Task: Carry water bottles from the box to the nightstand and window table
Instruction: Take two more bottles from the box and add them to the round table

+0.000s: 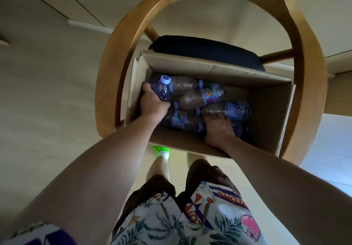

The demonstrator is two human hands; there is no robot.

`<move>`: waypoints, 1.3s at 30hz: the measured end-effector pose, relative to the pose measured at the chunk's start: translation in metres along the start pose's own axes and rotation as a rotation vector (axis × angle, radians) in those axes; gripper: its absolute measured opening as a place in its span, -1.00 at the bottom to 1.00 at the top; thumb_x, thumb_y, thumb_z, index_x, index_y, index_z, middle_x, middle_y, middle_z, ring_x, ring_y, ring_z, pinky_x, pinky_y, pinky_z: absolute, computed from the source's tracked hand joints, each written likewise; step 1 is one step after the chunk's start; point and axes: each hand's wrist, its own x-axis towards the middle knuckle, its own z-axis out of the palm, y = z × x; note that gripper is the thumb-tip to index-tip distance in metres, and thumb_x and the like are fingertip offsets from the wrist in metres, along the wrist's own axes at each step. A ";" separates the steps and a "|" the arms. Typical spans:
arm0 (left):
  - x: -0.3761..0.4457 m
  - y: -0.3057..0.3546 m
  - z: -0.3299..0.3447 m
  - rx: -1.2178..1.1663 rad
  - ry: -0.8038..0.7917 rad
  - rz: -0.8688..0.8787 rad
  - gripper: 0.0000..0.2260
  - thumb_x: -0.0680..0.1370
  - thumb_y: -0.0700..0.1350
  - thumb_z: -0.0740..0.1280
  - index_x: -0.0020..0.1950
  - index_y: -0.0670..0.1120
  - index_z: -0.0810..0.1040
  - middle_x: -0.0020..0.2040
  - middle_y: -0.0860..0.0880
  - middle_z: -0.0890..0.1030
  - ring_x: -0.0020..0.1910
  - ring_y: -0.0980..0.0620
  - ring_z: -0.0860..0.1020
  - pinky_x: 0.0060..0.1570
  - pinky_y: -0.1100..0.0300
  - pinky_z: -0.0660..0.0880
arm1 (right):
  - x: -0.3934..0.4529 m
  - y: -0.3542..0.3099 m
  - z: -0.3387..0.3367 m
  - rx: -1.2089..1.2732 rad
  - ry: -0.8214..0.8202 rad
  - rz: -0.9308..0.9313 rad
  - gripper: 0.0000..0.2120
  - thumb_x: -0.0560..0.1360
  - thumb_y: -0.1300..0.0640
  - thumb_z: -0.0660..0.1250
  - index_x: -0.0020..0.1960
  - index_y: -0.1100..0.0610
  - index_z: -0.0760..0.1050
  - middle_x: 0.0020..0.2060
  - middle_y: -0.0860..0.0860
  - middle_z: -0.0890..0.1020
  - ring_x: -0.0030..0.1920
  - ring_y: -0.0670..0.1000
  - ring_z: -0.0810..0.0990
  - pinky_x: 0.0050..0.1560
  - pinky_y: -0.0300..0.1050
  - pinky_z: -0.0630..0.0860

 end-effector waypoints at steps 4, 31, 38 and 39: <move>-0.011 0.004 -0.006 0.085 0.037 0.049 -0.32 0.33 -0.18 0.63 0.28 -0.09 0.29 0.24 -0.17 0.62 0.24 -0.20 0.61 0.10 0.08 0.55 | -0.004 0.000 -0.005 0.024 0.001 0.023 -0.20 0.40 0.09 0.47 0.54 0.06 0.16 0.45 0.14 0.40 0.45 0.25 0.30 0.45 0.23 0.26; -0.134 0.170 -0.109 -0.002 -0.546 0.583 -0.47 0.07 -0.10 0.61 0.00 0.05 0.59 -0.02 0.05 0.71 -0.10 0.07 0.66 -0.11 0.22 0.60 | -0.202 -0.002 -0.118 1.306 0.993 0.353 -0.64 0.36 0.21 0.57 0.07 0.09 0.52 -0.09 -0.01 0.63 -0.04 0.05 0.61 -0.01 0.02 0.58; -0.233 0.220 -0.134 -0.280 -0.881 0.724 -0.70 0.27 -0.24 0.54 -0.06 -0.07 0.58 -0.37 0.06 0.66 -0.47 0.15 0.60 -0.50 0.35 0.45 | -0.315 -0.003 -0.109 1.605 1.394 0.249 -0.82 0.44 0.22 0.50 -0.10 0.02 0.53 -0.21 -0.03 0.65 -0.17 0.04 0.64 -0.03 -0.01 0.59; -0.251 0.224 -0.133 -0.292 -0.924 0.741 -0.73 0.29 -0.22 0.51 -0.05 -0.09 0.59 -0.35 0.04 0.66 -0.44 0.12 0.61 -0.47 0.33 0.47 | -0.333 -0.002 -0.105 1.638 1.461 0.240 -0.83 0.45 0.18 0.49 -0.10 0.01 0.52 -0.22 -0.02 0.65 -0.19 0.04 0.63 -0.02 -0.01 0.59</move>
